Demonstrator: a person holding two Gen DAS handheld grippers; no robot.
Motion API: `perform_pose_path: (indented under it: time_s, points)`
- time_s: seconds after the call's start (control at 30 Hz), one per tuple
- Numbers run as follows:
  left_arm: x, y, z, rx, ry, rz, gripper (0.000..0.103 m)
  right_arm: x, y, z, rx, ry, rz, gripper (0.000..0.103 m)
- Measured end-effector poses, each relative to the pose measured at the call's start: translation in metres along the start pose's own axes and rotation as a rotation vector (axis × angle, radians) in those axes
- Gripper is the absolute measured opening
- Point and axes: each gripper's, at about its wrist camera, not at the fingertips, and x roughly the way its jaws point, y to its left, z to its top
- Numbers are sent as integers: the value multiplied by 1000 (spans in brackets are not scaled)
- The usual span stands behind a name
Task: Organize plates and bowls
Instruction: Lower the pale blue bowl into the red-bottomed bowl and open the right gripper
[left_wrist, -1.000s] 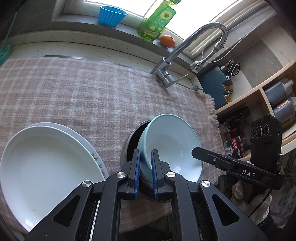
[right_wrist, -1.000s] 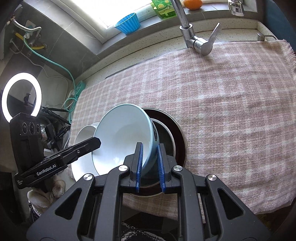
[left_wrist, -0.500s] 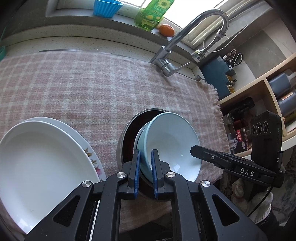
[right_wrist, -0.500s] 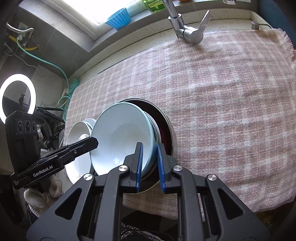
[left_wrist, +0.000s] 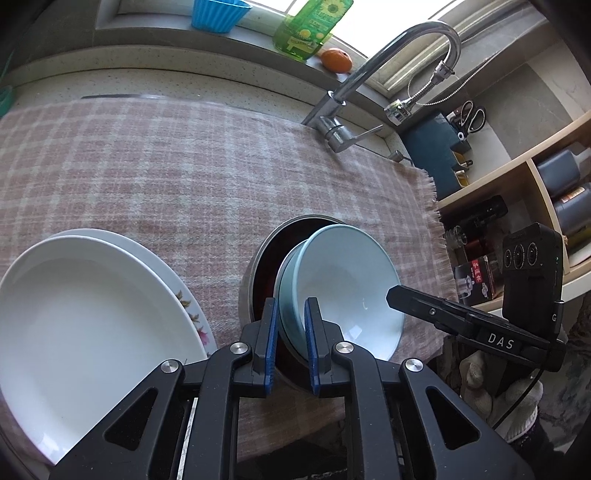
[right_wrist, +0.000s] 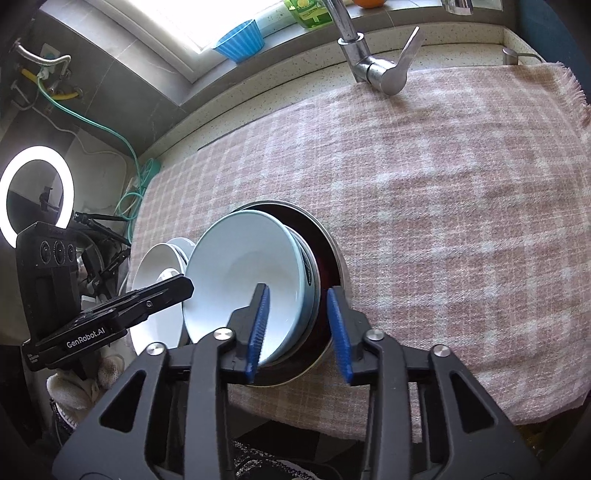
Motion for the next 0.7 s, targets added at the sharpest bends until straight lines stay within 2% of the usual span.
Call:
perform_pose_path:
  time_s: [0.03,0.07,0.13,0.6,0.7]
  points:
    - [-3,2,0,-3,-10,4,22,-3,0,-1,-3,-18,-3,57]
    - [-5,4,0,-9,-19,3,24,-7,0,-1,-3,-37,-1,64]
    - [-8,9,0,-21,-26,4,24,-13,-3,-1,4,-61,15,66]
    - [-5,30,0,-63,-27,38,24,-14,-41,-6,132,-73,17,67]
    - [1,28,-1,-60,-15,34,24,-8,-42,-9,138,-54,20,58]
